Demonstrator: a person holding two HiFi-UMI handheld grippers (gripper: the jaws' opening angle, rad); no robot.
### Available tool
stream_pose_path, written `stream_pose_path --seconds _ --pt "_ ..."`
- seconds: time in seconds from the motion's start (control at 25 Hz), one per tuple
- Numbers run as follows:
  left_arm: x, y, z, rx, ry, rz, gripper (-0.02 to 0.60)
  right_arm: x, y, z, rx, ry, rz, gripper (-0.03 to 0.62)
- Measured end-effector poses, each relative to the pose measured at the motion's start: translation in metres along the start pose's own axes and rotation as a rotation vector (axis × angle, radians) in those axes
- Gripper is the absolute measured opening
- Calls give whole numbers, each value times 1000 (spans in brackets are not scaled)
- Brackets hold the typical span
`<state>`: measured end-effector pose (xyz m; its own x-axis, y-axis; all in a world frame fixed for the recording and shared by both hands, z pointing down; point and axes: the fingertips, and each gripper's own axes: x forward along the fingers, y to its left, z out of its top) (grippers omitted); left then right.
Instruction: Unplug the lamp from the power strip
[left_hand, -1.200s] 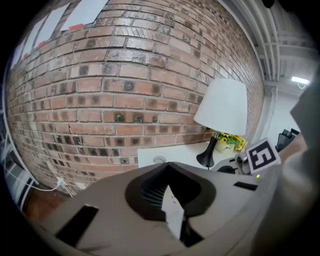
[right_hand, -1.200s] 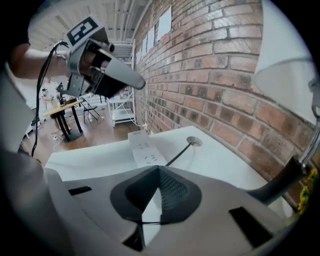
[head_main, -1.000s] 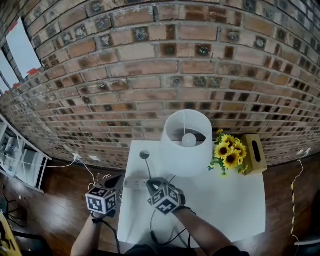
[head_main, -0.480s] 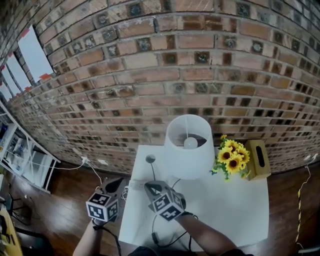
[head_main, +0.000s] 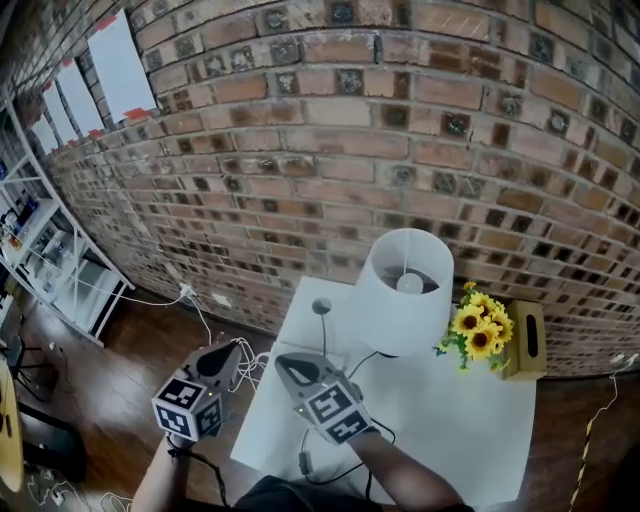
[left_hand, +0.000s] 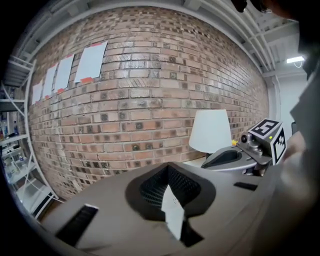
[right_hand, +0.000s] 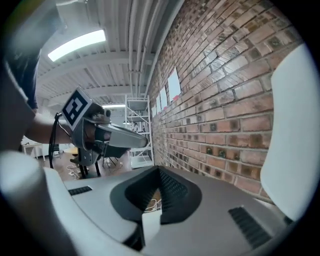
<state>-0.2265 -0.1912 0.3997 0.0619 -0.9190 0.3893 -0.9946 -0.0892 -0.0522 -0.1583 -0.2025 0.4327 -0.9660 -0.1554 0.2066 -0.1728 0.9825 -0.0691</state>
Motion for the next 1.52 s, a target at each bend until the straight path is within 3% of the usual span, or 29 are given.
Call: stream_pose_path --seconds 0.2,0.4,0.6,1.12,1.28,1.4,1.52 --pt "-33 6 4 72 -28 26 21 -4 21 26 73 -45 50 2" --pt "-60 19 -2 16 -57 33 21 -2 39 28 109 -45 77 2" --pt "-89 28 -10 18 -83 33 21 14 71 31 109 -24 83 2" --pt "-213 79 -59 -141 -154 78 21 37 197 42 61 2 128 3" --pt "-237 72 -68 -242 -169 44 21 32 230 42 52 6 135 2" --pt "-238 71 -84 -213 -173 26 21 22 242 40 48 14 120 3" --pt "-233 50 -79 -248 -161 -35 21 11 242 38 32 25 96 3"
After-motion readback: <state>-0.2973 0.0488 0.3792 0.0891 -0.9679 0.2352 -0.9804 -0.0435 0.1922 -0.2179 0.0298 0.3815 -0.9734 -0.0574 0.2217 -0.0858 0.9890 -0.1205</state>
